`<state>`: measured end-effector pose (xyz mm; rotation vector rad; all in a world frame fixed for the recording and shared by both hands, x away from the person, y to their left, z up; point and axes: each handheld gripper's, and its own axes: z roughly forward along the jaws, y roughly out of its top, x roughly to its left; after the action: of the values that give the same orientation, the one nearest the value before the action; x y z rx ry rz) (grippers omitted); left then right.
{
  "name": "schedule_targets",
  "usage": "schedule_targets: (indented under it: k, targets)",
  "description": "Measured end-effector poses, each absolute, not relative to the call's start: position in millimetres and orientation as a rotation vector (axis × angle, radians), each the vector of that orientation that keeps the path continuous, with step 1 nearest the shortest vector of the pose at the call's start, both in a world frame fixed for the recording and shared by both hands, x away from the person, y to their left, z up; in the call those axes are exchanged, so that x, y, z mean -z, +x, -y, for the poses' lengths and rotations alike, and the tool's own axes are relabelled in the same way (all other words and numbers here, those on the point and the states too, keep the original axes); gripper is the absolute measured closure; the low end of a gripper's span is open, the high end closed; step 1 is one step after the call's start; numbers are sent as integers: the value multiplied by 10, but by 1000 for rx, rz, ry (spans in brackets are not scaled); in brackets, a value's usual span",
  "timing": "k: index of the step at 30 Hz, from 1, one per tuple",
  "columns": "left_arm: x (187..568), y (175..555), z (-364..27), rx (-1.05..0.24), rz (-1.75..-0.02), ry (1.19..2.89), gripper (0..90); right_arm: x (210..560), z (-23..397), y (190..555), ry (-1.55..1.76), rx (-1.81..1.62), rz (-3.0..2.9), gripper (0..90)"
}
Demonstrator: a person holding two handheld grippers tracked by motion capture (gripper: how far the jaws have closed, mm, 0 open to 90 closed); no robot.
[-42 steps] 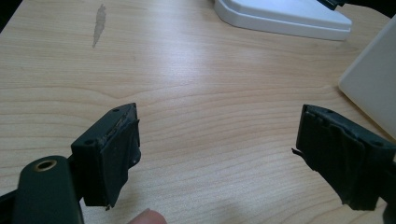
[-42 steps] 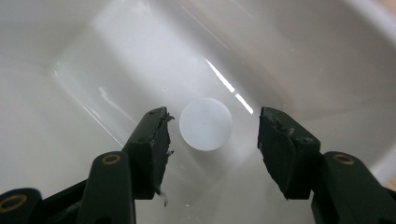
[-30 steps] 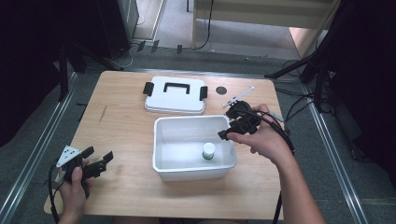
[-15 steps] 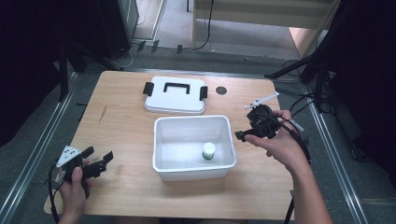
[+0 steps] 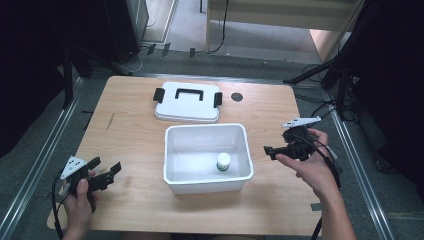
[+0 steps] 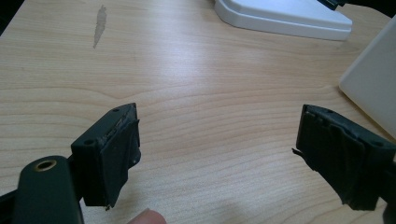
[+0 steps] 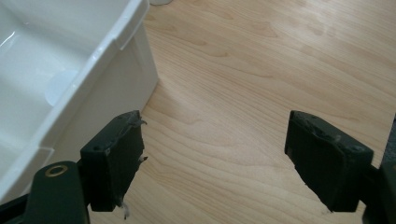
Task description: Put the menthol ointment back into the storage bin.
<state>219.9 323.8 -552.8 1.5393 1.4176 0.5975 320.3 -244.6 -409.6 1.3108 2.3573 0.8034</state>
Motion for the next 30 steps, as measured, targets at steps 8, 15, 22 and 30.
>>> schedule_targets:
  k: [8, 15, 22, 30]
  targets:
    - [5529, 2199, -3237, -599, -1417, 1538, 145, 4387, 2621, 3069, 1351, -866, -2271, 140]
    - [5528, 2197, -3238, -600, -1419, 1536, 145, 4683, 2773, 2944, 1395, -918, -2188, 35]
    - [5528, 2196, -3238, -601, -1419, 1536, 145, 4999, 2959, 2807, 1447, -988, -2102, 29]
    - [5528, 2195, -3236, -603, -1420, 1533, 145, 5243, 3169, 2654, 1493, -1036, -2020, 29]
